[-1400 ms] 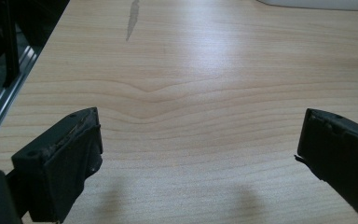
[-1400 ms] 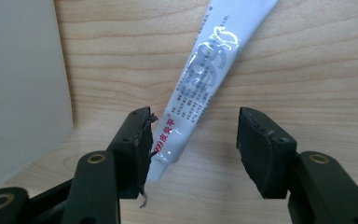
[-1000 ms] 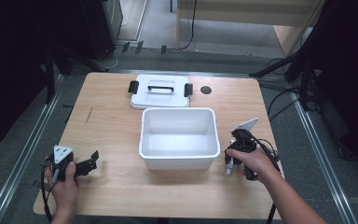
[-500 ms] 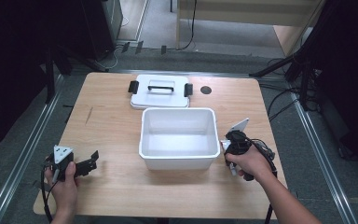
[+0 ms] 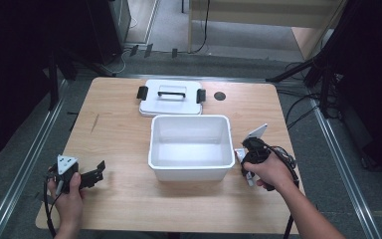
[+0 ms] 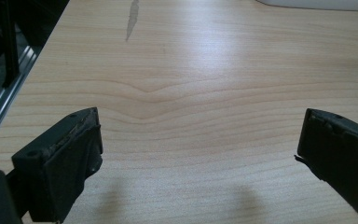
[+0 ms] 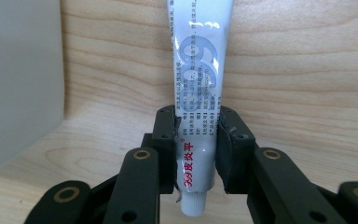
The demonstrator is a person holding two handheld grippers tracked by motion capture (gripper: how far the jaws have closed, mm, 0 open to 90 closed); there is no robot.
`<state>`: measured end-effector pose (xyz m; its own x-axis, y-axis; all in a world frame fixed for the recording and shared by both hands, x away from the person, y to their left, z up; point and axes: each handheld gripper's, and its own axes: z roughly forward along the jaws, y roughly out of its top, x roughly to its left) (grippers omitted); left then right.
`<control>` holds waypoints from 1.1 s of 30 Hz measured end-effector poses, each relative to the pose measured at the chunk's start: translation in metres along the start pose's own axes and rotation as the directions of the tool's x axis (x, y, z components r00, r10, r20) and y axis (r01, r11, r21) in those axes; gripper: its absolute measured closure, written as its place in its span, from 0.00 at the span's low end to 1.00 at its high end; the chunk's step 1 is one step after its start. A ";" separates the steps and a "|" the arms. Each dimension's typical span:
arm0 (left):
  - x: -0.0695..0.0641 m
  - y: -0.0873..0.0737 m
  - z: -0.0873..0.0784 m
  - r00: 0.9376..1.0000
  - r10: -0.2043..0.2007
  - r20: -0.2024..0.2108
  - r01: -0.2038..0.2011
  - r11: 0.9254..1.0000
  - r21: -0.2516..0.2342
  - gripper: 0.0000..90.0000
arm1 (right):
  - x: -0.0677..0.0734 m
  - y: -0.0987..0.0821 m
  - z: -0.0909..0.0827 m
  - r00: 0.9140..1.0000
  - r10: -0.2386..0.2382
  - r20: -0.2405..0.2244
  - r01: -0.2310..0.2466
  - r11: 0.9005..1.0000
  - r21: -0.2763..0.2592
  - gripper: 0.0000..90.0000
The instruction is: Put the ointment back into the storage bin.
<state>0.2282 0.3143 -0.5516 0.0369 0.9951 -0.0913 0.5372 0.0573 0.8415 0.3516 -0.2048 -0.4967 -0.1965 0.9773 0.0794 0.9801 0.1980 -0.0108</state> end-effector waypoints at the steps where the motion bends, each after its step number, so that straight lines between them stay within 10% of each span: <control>1: 0.000 0.000 0.000 1.000 0.000 0.000 0.000 1.000 0.000 0.01 | 0.000 0.000 -0.002 1.000 -0.005 0.000 0.005 1.000 -0.001 0.80; 33: 0.001 0.000 0.000 1.000 -0.005 0.006 0.005 1.000 0.002 0.01 | -0.004 0.017 -0.091 0.998 -0.015 -0.061 0.011 0.998 -0.066 0.80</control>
<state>0.2281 0.3152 -0.5515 0.0391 0.9943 -0.0988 0.5390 0.0622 0.8400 0.3710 -0.2123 -0.4061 -0.2089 0.9678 0.1402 0.9776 0.2029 0.0560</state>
